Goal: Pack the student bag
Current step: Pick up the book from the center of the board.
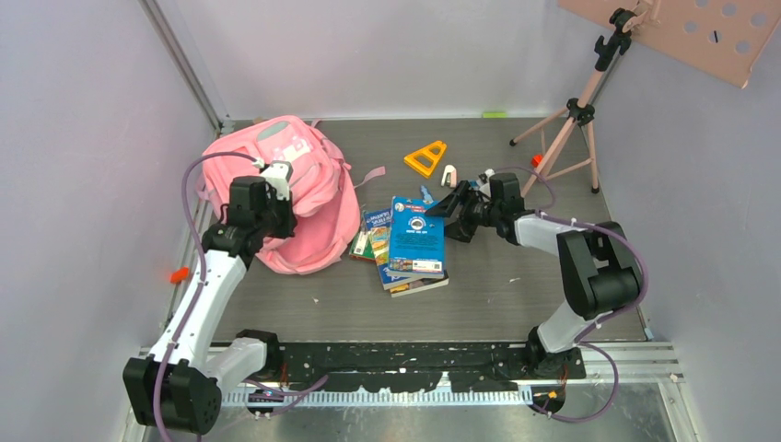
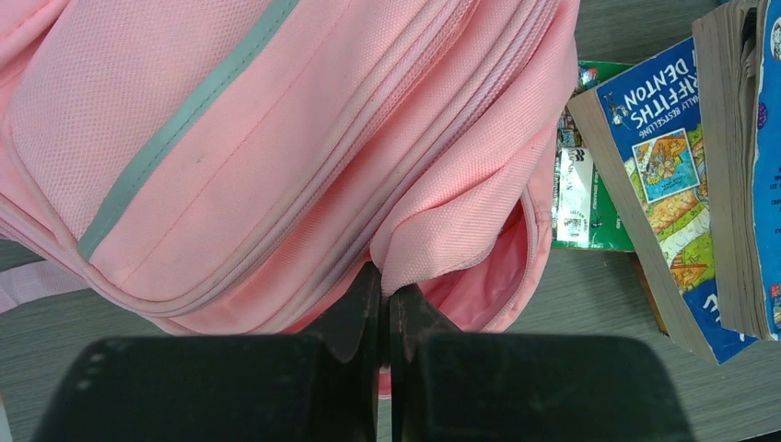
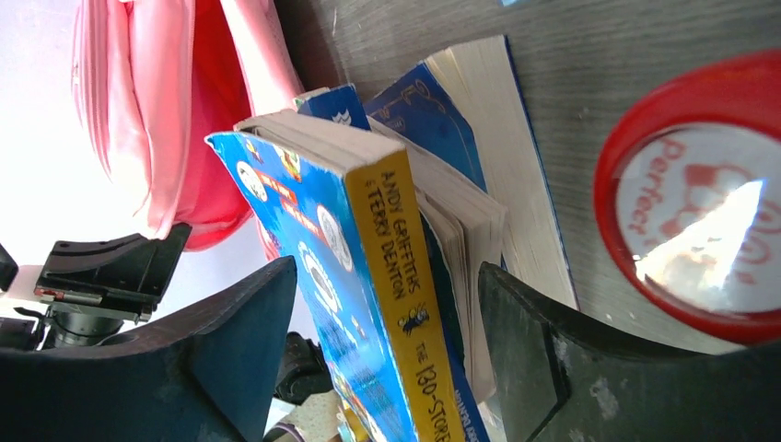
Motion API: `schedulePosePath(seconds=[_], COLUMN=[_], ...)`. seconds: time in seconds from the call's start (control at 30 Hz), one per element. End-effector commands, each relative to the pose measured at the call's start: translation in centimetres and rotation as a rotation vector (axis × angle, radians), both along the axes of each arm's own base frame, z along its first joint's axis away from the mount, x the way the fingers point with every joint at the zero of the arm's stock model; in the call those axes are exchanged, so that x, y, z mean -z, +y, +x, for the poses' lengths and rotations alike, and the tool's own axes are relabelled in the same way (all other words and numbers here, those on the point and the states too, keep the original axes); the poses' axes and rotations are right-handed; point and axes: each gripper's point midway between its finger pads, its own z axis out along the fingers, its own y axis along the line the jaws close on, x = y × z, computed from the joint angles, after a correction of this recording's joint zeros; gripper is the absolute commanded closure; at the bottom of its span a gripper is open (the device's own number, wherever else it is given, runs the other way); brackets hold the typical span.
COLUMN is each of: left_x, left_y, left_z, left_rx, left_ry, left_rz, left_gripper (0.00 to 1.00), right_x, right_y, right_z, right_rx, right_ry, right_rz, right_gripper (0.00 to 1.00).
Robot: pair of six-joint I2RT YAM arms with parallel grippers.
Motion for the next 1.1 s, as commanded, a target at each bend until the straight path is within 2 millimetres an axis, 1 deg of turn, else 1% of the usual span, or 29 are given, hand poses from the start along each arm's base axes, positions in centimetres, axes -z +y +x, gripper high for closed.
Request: schedulePosePath(seconds=[0.0, 0.03, 0.13, 0.17, 0.2, 0.23, 0.27, 0.3, 0.33, 0.37, 0.47, 0.5, 0.53, 0.57, 0.6, 0.63, 0.67, 0.7, 0.73, 0.77, 0.8, 0.83, 0.87, 0.9, 0.93, 0.97, 1.0, 1.07], left_x=[-3.4, -3.3, -3.3, -3.3, -3.3, -3.3, -3.3, -3.3, -3.3, -3.3, -3.4, -3.4, -3.4, -3.4, -3.4, -3.4, -3.5, -3.5, -3.6, -3.9, -4.1, -4.4, -4.6, -4.8, -4.9, -4.9, -4.9, -4.8], left_y=[-0.4, -0.4, -0.5, -0.5, -0.4, -0.4, -0.4, -0.3, -0.3, -0.3, -0.3, -0.3, -0.3, -0.3, -0.3, -0.3, -0.4, -0.4, -0.4, -0.5, -0.7, -0.8, -1.0, -1.2, -1.3, -1.5, -1.5, -1.6], left_z=[1.9, 1.9, 2.0, 2.0, 1.9, 1.9, 1.9, 1.9, 1.9, 1.9, 1.9, 1.9, 1.9, 1.9, 1.9, 1.9, 1.9, 1.9, 1.9, 1.9, 2.0, 2.0, 2.0, 2.1, 2.1, 2.1, 2.1, 2.1], left_rx=[0.015, 0.015, 0.015, 0.015, 0.014, 0.013, 0.012, 0.011, 0.010, 0.010, 0.011, 0.012, 0.012, 0.012, 0.013, 0.013, 0.014, 0.011, 0.006, 0.003, 0.003, 0.004, 0.007, 0.013, 0.019, 0.025, 0.028, 0.032], left_ry=[-0.152, -0.147, -0.144, -0.142, -0.142, -0.143, -0.144, -0.146, -0.148, -0.148, -0.147, -0.149, -0.148, -0.148, -0.149, -0.149, -0.150, -0.150, -0.151, -0.156, -0.162, -0.171, -0.175, -0.180, -0.181, -0.180, -0.177, -0.167], left_rz=[-0.026, -0.025, -0.025, -0.025, -0.025, -0.023, -0.022, -0.021, -0.020, -0.020, -0.019, -0.020, -0.019, -0.019, -0.020, -0.020, -0.022, -0.025, -0.031, -0.041, -0.052, -0.063, -0.075, -0.085, -0.094, -0.099, -0.101, -0.099], left_gripper=[1.00, 1.00, 1.00, 1.00, 1.00, 1.00, 1.00, 1.00, 1.00, 1.00, 1.00, 1.00, 1.00, 1.00, 1.00, 1.00, 1.00, 1.00, 1.00, 1.00, 1.00, 1.00, 1.00, 1.00, 1.00, 1.00, 1.00, 1.00], right_x=[-1.8, -1.5, -2.0, -2.1, -2.2, -2.1, -2.2, -2.3, -2.2, -2.6, -3.6, -3.6, -4.1, -4.0, -4.8, -4.5, -5.4, -5.3, -6.3, -6.1, -7.3, -6.9, -8.0, -8.2, -9.0, -9.3, -10.1, -10.9], right_y=[1.1, 1.2, 1.5, 1.6, 1.6, 1.5, 1.5, 1.4, 1.3, 1.2, 0.9, 0.8, 0.7, 0.4, 0.3, 0.0, -0.2, -0.6, -0.7, -1.2, -1.4, -2.0, -2.3, -2.8, -3.0, -3.4, -3.6, -4.0], right_z=[2.0, 2.1, 2.8, 2.9, 3.0, 2.9, 3.0, 2.9, 2.9, 2.9, 3.0, 2.9, 3.1, 3.1, 3.2, 3.1, 3.2, 3.1, 3.1, 3.0, 3.1, 2.9, 2.9, 2.9, 2.7, 2.6, 2.4, 2.0], right_rx=[-0.002, 0.002, 0.011, 0.011, 0.011, 0.012, 0.011, 0.012, 0.016, 0.019, 0.035, 0.038, 0.042, 0.048, 0.051, 0.057, 0.060, 0.065, 0.069, 0.073, 0.080, 0.084, 0.090, 0.093, 0.093, 0.088, 0.089, 0.081], right_ry=[-0.098, -0.088, -0.099, -0.104, -0.108, -0.099, -0.108, -0.105, -0.104, -0.110, -0.141, -0.136, -0.157, -0.157, -0.178, -0.174, -0.198, -0.201, -0.227, -0.232, -0.264, -0.256, -0.286, -0.289, -0.310, -0.319, -0.338, -0.341], right_rz=[0.068, 0.073, 0.106, 0.107, 0.104, 0.096, 0.087, 0.080, 0.071, 0.067, 0.052, 0.044, 0.034, 0.014, 0.007, -0.023, -0.032, -0.061, -0.069, -0.104, -0.116, -0.160, -0.174, -0.218, -0.234, -0.267, -0.277, -0.304], right_gripper=[0.23, 0.24, 0.34, 0.43, 0.47, 0.56, 0.60, 0.67, 0.70, 0.75, 0.84, 0.88, 0.91, 0.96, 0.98, 0.99, 0.99, 0.99, 0.99, 0.99, 0.99, 0.99, 0.99, 0.99, 0.99, 0.99, 0.99, 0.99])
